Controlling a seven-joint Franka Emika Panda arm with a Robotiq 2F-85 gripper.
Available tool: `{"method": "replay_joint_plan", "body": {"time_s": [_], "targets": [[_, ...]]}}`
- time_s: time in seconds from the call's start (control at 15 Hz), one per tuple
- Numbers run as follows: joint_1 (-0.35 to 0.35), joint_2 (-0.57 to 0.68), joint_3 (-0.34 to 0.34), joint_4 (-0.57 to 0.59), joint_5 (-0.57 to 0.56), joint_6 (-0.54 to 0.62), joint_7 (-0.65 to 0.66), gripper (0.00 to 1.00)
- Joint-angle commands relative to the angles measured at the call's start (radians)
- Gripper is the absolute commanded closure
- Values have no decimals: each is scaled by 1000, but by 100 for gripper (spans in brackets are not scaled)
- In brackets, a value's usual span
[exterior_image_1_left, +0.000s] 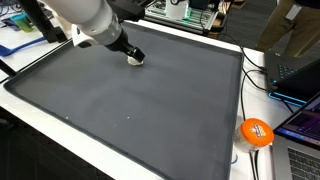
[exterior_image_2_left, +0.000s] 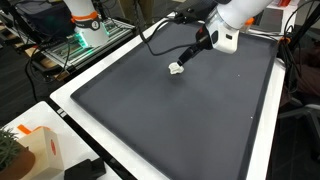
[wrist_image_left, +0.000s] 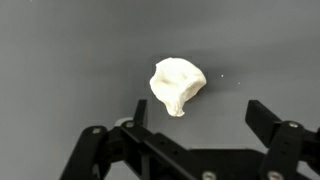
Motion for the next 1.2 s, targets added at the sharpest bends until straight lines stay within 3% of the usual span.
{"method": "replay_joint_plan", "body": {"time_s": [0.0,0.33,0.6,1.13], "targets": [[-13,53,2,70,19,23,-21,0],[-1,27,-2,36,2,15,-15,0],[7,91,-9,140,13,-112,42,0],[8,219,-10,299,13,-215,83,0]]}}
